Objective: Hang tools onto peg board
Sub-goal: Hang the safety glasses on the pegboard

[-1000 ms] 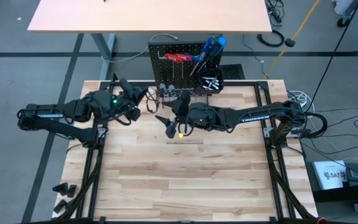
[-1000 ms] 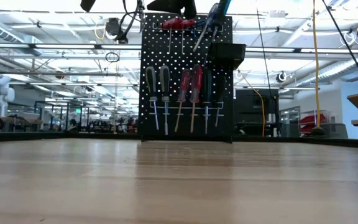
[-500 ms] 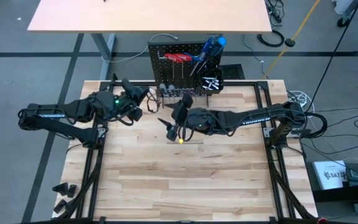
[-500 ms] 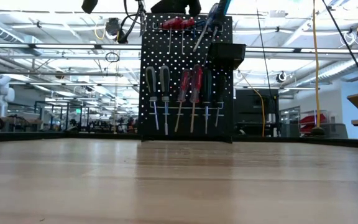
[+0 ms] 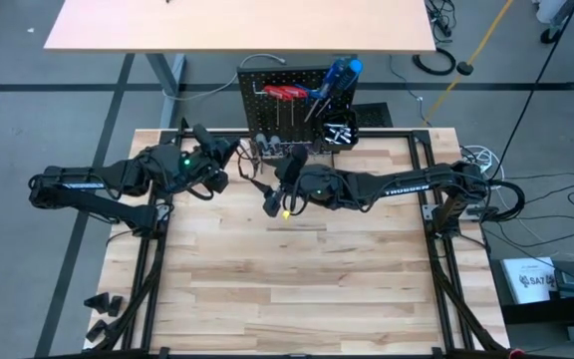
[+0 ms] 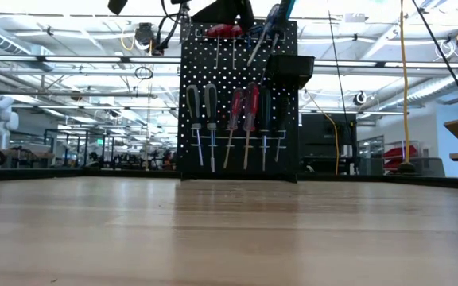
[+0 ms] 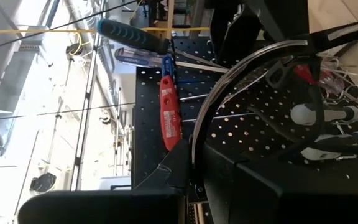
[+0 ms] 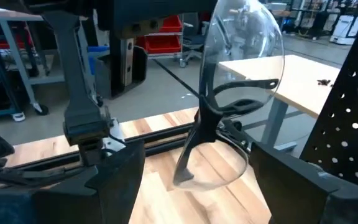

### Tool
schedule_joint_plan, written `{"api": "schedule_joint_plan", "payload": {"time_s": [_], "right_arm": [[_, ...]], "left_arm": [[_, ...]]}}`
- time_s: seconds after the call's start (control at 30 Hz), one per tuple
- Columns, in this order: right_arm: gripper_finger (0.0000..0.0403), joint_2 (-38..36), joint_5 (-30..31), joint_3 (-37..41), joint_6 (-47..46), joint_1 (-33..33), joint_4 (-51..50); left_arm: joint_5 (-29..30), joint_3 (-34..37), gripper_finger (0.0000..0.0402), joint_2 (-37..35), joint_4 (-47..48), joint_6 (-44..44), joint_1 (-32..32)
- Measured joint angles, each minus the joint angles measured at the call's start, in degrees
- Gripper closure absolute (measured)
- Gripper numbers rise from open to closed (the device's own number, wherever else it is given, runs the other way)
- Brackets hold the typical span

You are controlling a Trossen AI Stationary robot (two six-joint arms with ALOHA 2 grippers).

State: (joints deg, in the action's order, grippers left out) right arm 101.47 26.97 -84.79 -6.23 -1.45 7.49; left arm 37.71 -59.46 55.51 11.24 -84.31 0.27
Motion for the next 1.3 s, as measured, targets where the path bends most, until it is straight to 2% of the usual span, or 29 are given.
{"api": "schedule_joint_plan", "payload": {"time_s": [0.43, 0.97, 1.3], "right_arm": [[0.0125, 0.7, -0.1, 0.0, 1.5, 0.7, 2.2], [0.0211, 0.9, -0.1, 0.0, 2.4, 0.7, 2.1], [0.0245, 1.0, -0.1, 0.1, 2.5, 0.7, 1.6]], "left_arm": [[-2.0, 0.0, 0.0375, 0.0, 0.2, 3.0, 0.0], [-2.9, 0.0, 0.0375, 0.0, 0.6, 3.1, 0.0], [-3.4, 0.0, 0.0355, 0.0, 3.2, 3.2, 0.0]]}}
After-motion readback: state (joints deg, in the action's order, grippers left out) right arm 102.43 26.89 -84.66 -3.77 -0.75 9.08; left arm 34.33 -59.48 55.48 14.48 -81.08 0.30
